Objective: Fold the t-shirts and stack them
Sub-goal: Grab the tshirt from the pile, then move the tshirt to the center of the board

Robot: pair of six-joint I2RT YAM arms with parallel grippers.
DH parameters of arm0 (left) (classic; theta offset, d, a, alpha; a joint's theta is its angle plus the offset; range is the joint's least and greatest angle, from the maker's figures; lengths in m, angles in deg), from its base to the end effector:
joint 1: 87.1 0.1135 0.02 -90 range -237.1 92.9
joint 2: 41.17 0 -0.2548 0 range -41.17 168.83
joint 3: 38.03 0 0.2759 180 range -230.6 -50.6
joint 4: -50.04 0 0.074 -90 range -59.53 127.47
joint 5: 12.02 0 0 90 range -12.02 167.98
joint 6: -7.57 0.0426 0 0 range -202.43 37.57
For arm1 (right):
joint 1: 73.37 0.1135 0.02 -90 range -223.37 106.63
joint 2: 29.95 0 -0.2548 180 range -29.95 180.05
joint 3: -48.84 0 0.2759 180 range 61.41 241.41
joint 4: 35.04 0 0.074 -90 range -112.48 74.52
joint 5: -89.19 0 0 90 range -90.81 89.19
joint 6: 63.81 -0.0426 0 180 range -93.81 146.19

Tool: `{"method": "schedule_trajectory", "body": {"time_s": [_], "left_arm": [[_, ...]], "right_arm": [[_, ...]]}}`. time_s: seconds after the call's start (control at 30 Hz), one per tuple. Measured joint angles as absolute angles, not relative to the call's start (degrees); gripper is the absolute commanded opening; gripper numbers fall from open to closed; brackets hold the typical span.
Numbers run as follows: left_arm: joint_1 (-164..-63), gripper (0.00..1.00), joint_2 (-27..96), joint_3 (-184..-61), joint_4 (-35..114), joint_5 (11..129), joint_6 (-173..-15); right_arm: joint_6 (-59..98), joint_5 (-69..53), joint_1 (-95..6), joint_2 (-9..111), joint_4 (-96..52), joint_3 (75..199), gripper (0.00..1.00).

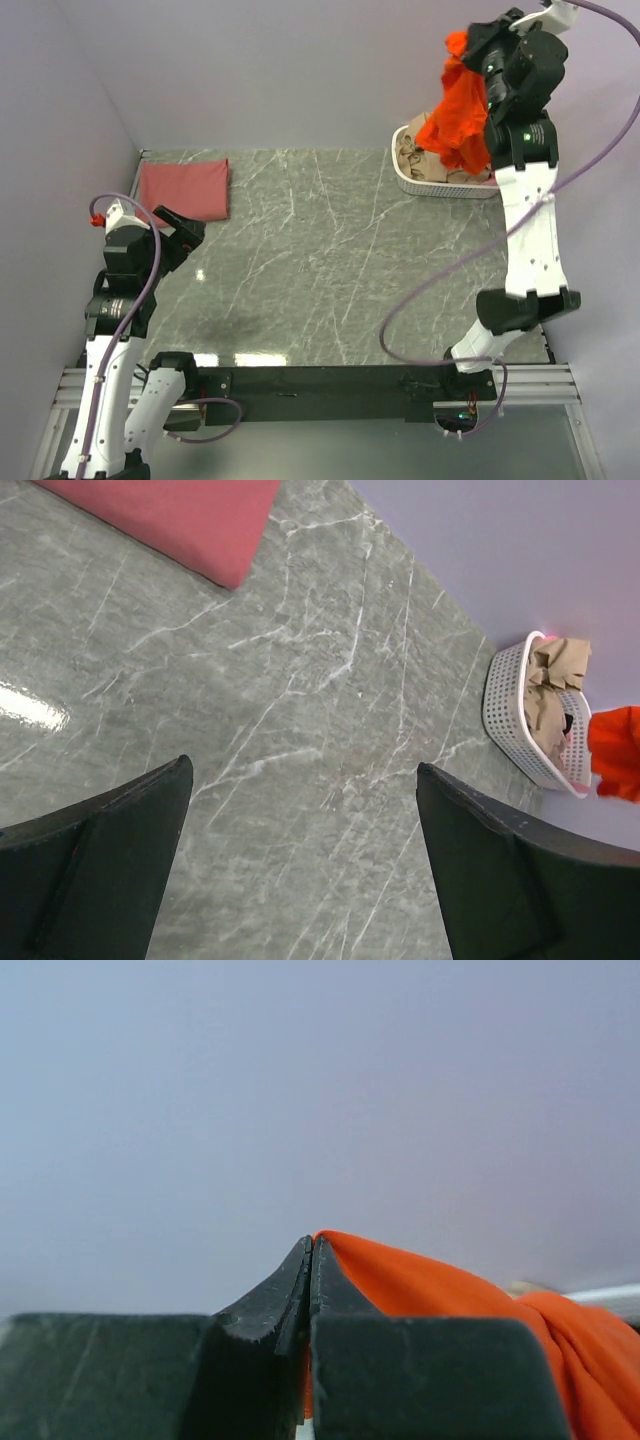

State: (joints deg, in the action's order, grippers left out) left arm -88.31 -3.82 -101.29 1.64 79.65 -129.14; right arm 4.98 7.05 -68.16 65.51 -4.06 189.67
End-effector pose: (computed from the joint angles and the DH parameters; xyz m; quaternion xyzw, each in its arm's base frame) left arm 0.1733 -0.0024 0.3440 -0.3290 0.7635 -0.2145 0.5126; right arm 0.3497 0.0260 0.5924 0.1387 0.5980 0.1392 0.7770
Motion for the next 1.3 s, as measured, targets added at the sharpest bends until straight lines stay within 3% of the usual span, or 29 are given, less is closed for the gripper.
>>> {"method": "schedule_trajectory", "body": {"time_s": [0.3,0.5,0.73,0.87,0.93,1.0,1.03,1.07,1.3], "left_arm": [[-88.3,0.99,-8.5,-101.8,-3.6,80.3,-129.1],[-88.3,0.99,-8.7,-103.3,-7.3,82.6,-129.2],[-88.3,0.99,-7.8,-102.6,-7.2,82.8,-130.2],[-88.3,0.99,-3.9,-99.5,-5.2,81.1,-130.2],[-88.3,0.99,-1.2,-97.9,-4.7,80.0,-130.2],[-88.3,0.99,1.9,-95.8,-3.3,78.1,-130.2],[-88.3,0.99,2.7,-94.8,-2.8,77.3,-130.2],[-88.3,0.99,3.7,-93.2,-2.0,75.7,-130.2],[-97.6,0.99,6.2,-87.1,1.0,73.3,-132.5]], "right_arm": [[6.5,0.8,-46.9,52.6,-5.1,184.7,0.00],[5.6,-4.3,-42.1,48.4,-6.2,176.4,0.00],[2.8,4.3,-44.4,32.5,-9.5,136.6,0.00],[-2.9,6.3,-54.4,28.2,-10.0,114.5,0.00],[-6.2,5.6,-63.0,31.2,-8.8,106.4,0.09],[-8.4,5.2,-70.5,36.5,-6.7,102.4,0.32],[-9.2,5.2,-73.7,39.7,-5.4,101.4,0.53],[-9.7,4.8,-75.4,42.2,-3.9,101.2,0.85],[-10.1,1.5,-75.9,45.1,-2.6,101.9,0.90]]}}
